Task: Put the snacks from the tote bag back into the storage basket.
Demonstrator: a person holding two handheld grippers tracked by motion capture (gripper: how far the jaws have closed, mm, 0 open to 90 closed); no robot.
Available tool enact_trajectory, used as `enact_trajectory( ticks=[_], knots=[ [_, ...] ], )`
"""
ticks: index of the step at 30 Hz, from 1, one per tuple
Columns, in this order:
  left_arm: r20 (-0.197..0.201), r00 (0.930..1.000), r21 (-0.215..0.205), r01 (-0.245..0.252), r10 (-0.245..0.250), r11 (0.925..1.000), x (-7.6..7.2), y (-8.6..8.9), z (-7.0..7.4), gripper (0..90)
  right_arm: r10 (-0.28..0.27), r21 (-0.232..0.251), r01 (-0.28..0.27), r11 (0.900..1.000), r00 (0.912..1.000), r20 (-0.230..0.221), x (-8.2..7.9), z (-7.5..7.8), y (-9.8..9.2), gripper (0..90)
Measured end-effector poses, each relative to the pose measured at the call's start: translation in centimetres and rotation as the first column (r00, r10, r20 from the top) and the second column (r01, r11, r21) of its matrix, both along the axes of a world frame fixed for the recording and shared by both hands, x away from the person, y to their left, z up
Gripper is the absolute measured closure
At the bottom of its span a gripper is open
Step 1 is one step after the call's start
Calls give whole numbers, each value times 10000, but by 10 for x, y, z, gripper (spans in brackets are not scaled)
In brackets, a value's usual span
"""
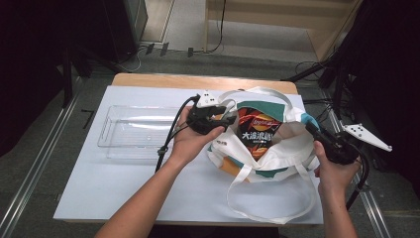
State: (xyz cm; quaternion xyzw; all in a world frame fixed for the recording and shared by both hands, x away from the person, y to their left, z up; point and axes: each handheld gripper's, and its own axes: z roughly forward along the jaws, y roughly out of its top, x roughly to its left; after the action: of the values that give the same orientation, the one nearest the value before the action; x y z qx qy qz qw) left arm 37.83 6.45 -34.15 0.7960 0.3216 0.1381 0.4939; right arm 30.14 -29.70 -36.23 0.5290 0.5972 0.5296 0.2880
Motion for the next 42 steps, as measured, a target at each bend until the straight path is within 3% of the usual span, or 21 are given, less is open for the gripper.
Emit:
enact_trajectory(
  ticks=[3, 5, 10, 14, 16, 19, 20, 23, 26, 29, 31, 33, 34, 36, 38, 41, 42],
  knots=[
    [-194, 9993, 61, 319, -318, 9995, 3, -1, 4, 773, 34, 102, -36, 9999, 9998, 212, -4, 6, -1, 759],
    [-431, 9950, -69, 895, -897, 9960, 1, -2, 8, 840, 35, 245, -42, 9997, 9996, 276, -4, 8, -3, 759],
    [-641, 9754, -260, 2098, -2111, 9774, -2, -1, 11, 853, -213, 565, 190, 9982, 9990, 403, -4, 12, -8, 759],
    [-868, 9616, -52, 2609, -2603, 9654, -5, -4, 6, 854, -446, 586, 427, 9974, 9985, 312, -1, 15, -8, 756],
    [-910, 9578, 49, 2741, -2725, 9617, -7, -6, 2, 854, -609, 617, 603, 9963, 9981, 80, 3, 12, -7, 755],
    [-1289, 9409, 41, 3164, -3133, 9486, -8, -8, -3, 853, -753, 548, 772, 9955, 9965, -358, 11, 6, -7, 755],
    [-1299, 9383, 95, 3244, -3205, 9459, -8, -9, -4, 853, -723, 565, 757, 9955, 9956, -599, 15, 3, -7, 755],
    [-1474, 9362, -103, 3212, -3191, 9470, -6, -9, -4, 848, -647, 291, 690, 9972, 9895, -1290, 25, -6, -6, 754],
    [-1568, 9331, -207, 3246, -3237, 9456, -5, -10, -4, 844, -450, 67, 474, 9989, 9777, -2050, 37, -20, -6, 755],
    [-1387, 9381, -260, 3169, -3173, 9481, -5, -11, -3, 832, -402, -96, 390, 9992, 9681, -2474, 42, -31, -4, 758],
    [-1069, 9505, -435, 2886, -2916, 9565, -6, -10, 0, 819, -291, -39, 290, 9996, 9684, -2476, 42, -35, -4, 760],
    [-774, 9606, -1018, 2588, -2670, 9605, -5, -5, 3, 798, -110, 110, 141, 9998, 9700, -2429, 38, -35, -5, 761],
    [-604, 9691, -1359, 2295, -2393, 9638, -4, -1, 6, 786, -6, 84, 27, 10000, 9704, -2414, 37, -35, -5, 762],
    [-375, 9862, -1572, 1535, -1613, 9756, -1, 4, 9, 768, 129, -3, -134, 9999, 9709, -2392, 34, -35, -6, 764],
    [-109, 9971, -962, 734, -747, 9927, 1, 4, 8, 774, 330, -7, -341, 9994, 9702, -2402, 31, -34, -7, 765],
    [-395, 9988, -686, 252, -280, 9973, 6, 4, 1, 786, 495, -139, -544, 9984, 9697, -2393, 28, -32, -5, 766],
    [-390, 9992, -347, -101, 88, 9993, 7, 3, -3, 804, 479, -164, -534, 9984, 9695, -2405, 27, -31, -5, 767]
  ],
)
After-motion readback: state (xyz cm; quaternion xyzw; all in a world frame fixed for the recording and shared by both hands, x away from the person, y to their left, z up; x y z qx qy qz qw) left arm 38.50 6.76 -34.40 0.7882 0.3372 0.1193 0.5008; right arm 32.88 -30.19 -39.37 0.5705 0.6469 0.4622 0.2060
